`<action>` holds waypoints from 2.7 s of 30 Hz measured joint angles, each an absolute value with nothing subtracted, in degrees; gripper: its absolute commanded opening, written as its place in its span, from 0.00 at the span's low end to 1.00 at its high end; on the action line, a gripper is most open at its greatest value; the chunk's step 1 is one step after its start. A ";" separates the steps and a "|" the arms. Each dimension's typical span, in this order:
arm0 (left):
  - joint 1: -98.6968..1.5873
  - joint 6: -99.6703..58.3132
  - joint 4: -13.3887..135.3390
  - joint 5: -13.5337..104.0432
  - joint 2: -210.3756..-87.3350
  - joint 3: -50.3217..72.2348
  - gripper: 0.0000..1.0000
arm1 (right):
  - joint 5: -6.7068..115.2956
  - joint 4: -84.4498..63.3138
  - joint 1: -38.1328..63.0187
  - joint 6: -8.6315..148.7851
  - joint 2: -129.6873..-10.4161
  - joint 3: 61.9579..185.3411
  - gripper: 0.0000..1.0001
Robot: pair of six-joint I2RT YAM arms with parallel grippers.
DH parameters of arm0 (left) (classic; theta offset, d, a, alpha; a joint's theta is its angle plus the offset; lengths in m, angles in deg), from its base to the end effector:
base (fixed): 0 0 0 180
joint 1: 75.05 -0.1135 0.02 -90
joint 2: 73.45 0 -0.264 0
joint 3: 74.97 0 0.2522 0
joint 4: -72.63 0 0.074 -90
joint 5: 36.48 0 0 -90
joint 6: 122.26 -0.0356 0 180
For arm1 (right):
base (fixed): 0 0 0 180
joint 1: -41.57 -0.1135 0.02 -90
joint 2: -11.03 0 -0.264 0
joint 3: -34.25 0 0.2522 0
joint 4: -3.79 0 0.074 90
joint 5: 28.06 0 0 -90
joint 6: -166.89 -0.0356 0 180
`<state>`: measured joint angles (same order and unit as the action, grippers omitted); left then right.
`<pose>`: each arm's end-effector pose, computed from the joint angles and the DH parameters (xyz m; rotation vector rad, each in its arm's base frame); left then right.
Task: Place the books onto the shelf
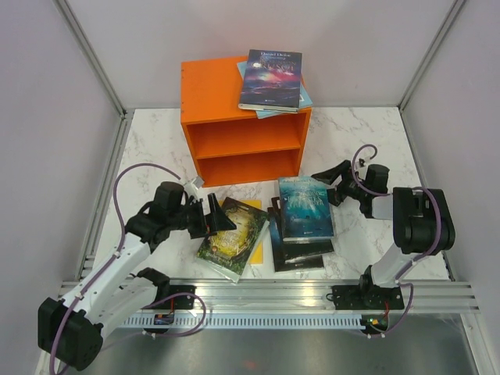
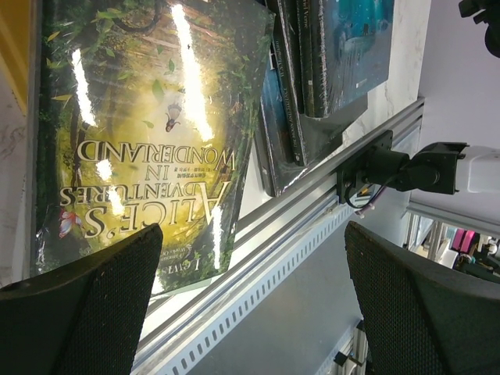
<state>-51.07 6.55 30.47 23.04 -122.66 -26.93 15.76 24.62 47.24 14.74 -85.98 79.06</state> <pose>0.1533 -0.0880 0.2364 -0.0310 2.4926 -1.1321 0.2921 -0.0032 0.1249 0.7906 2.1206 1.4114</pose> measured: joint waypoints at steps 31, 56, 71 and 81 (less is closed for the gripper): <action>-51.07 7.49 28.46 23.21 -117.96 -28.35 1.00 | 16.99 3.76 45.82 26.11 -66.38 84.96 0.00; -51.02 7.51 27.23 22.95 -116.08 -28.83 1.00 | 8.64 27.59 45.27 -1.56 -54.47 89.88 0.00; -51.02 7.53 27.41 22.97 -116.93 -29.97 1.00 | 8.35 18.45 44.29 -6.81 -49.96 105.90 0.00; -51.02 7.58 28.96 22.97 -117.13 -31.39 1.00 | 11.52 14.06 43.94 -8.86 -65.35 127.45 0.00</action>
<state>-51.02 7.58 28.96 22.97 -117.13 -31.39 11.52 14.06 43.94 -8.86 -65.35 127.45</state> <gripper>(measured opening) 0.994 0.288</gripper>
